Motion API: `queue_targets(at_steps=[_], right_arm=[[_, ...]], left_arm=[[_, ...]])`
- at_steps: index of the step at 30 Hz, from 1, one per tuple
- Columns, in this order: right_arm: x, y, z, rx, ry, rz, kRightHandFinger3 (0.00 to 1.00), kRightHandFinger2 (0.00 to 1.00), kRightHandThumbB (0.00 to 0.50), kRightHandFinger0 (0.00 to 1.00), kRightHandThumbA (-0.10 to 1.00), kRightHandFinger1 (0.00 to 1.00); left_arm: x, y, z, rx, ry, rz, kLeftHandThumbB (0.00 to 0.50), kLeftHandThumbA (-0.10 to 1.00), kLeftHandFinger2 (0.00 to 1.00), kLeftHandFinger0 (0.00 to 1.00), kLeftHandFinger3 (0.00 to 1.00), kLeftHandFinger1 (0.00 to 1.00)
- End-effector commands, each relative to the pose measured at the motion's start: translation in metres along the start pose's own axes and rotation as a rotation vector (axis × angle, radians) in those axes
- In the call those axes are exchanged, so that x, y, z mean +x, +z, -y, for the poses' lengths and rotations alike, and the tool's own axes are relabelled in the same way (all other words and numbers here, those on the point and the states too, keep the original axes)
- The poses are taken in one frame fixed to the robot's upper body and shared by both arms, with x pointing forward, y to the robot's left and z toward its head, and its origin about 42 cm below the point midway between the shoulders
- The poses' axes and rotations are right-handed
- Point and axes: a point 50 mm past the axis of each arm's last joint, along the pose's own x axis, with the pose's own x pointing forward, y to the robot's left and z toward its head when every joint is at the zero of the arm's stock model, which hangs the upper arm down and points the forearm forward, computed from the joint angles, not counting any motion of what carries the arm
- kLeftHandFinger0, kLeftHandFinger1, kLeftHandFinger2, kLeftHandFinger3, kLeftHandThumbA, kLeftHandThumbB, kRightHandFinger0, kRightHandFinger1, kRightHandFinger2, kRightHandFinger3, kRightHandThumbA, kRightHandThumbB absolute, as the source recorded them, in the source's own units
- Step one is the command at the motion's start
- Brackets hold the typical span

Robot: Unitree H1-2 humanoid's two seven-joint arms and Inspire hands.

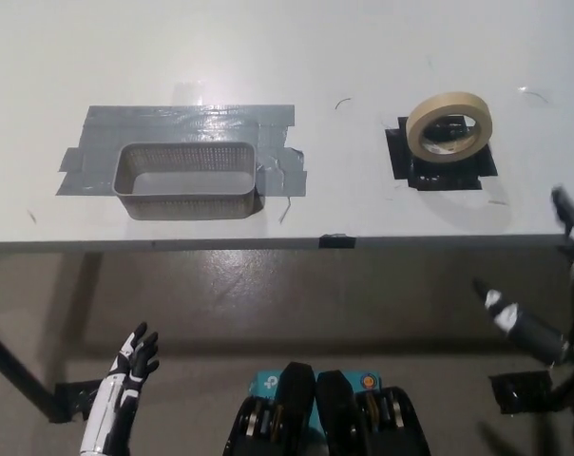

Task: The robot picks the tape placed on the black area with right hand and places it in the small grey container.

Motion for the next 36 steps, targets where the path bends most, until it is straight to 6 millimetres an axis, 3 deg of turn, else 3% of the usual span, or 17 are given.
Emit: queue_targets(at_steps=[1,6,13,17,22,29,36], right_arm=[[0.075,0.027,0.028,-0.343,0.101,0.046,1.00,1.00,0.306,1.00,0.89,1.00],[0.143,0.017,0.026,-0.489,0.182,-0.007,1.00,1.00,0.358,1.00,0.91,1.00],[0.201,-0.009,0.003,-0.731,0.316,-0.097,1.00,1.00,0.426,1.00,0.98,1.00],[0.226,-0.021,-0.010,-0.840,0.353,-0.146,1.00,1.00,0.415,1.00,1.00,1.00],[0.248,-0.035,-0.023,-0.890,0.392,-0.202,1.00,1.00,0.426,1.00,1.00,1.00],[0.263,-0.051,-0.033,-0.929,0.412,-0.236,1.00,1.00,0.432,1.00,1.00,1.00],[0.270,-0.050,-0.038,-0.990,0.422,-0.233,1.00,1.00,0.433,1.00,1.00,1.00]], left_arm=[[0.003,0.017,0.004,0.012,-0.008,0.092,0.120,0.92,1.00,1.00,1.00,1.00],[0.000,0.015,0.002,0.016,-0.019,0.081,0.126,0.94,1.00,1.00,1.00,1.00],[-0.007,0.009,0.001,0.021,-0.028,0.055,0.139,0.95,1.00,1.00,1.00,1.00],[-0.008,0.007,0.001,0.029,-0.031,0.050,0.142,0.94,1.00,1.00,1.00,1.00],[-0.008,0.006,0.002,0.040,-0.038,0.055,0.138,0.97,1.00,1.00,1.00,1.00],[-0.006,0.008,0.001,0.046,-0.042,0.062,0.145,1.00,1.00,1.00,1.00,1.00],[-0.007,0.008,-0.001,0.074,-0.048,0.065,0.136,1.00,1.00,1.00,1.00,1.00]])
